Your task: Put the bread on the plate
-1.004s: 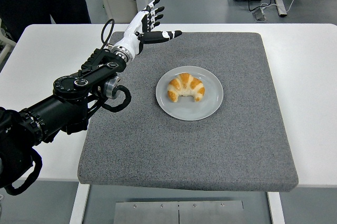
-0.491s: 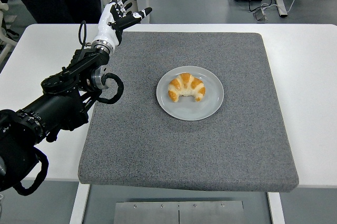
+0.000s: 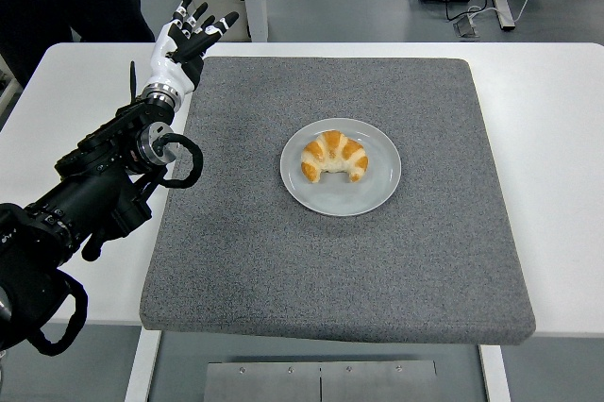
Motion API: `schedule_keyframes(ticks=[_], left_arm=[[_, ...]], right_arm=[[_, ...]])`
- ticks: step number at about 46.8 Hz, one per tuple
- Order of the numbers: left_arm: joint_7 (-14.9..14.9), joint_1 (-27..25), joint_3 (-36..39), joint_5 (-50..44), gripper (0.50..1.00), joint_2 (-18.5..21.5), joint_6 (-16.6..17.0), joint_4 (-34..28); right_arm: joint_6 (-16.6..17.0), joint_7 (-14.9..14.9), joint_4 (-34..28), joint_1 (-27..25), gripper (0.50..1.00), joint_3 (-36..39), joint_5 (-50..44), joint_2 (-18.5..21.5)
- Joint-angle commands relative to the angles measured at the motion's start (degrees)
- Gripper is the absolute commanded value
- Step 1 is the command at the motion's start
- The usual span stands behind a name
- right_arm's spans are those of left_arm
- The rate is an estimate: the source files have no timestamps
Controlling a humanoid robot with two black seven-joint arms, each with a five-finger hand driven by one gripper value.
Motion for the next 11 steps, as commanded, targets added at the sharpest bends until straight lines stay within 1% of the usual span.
schedule_keyframes(ticks=[1, 11], left_arm=[[0.0, 0.0, -0.7, 0.0, 0.968, 0.0, -1.1, 0.3], [-0.1, 0.1, -1.2, -0.1, 0.968, 0.0, -1.1, 0.6]], right_arm=[[0.0, 0.0, 0.0, 0.0, 1.000, 0.0, 0.0, 0.0], [0.2, 0.0, 0.3, 0.3, 1.000, -0.2, 0.0, 0.0]])
